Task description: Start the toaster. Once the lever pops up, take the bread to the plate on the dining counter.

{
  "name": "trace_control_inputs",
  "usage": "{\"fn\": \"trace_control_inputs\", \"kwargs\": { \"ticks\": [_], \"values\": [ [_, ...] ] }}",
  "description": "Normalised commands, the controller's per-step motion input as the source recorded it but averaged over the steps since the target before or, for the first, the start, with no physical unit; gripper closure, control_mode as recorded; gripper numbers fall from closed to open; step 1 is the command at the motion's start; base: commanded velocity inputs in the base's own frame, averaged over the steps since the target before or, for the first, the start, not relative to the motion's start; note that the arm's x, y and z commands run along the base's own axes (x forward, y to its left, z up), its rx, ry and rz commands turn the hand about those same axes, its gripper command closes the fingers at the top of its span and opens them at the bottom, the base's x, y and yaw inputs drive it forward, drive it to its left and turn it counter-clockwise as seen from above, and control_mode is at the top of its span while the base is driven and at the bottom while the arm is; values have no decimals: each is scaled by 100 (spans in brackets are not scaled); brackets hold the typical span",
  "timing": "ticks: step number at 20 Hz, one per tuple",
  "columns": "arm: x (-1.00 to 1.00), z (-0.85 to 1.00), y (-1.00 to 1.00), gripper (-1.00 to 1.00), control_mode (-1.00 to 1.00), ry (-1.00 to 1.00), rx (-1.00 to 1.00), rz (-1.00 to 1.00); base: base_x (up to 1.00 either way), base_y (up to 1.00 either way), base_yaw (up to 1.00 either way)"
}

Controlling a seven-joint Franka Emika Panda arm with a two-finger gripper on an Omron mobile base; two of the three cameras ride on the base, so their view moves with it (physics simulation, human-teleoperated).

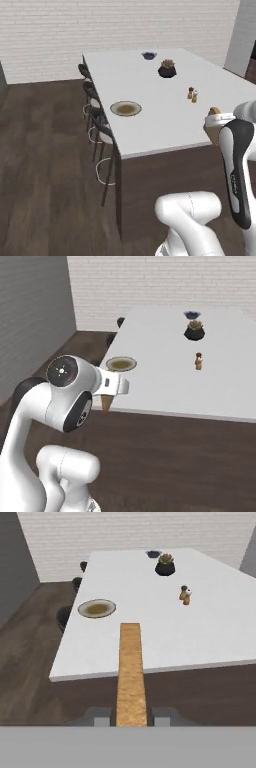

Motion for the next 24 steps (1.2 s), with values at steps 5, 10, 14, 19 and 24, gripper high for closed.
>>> {"fn": "trace_control_inputs", "kwargs": {
  "ticks": [5,10,14,19,24],
  "values": [
    [0,0,0,100,100,0,0,0,25,100,5],
    [0,0,0,100,100,0,0,0,29,100,-16],
    [0,0,0,100,100,0,0,0,24,100,-33],
    [0,0,0,100,100,0,0,0,71,100,-53],
    [0,0,0,100,100,0,0,0,99,94,-63]
  ]
}}
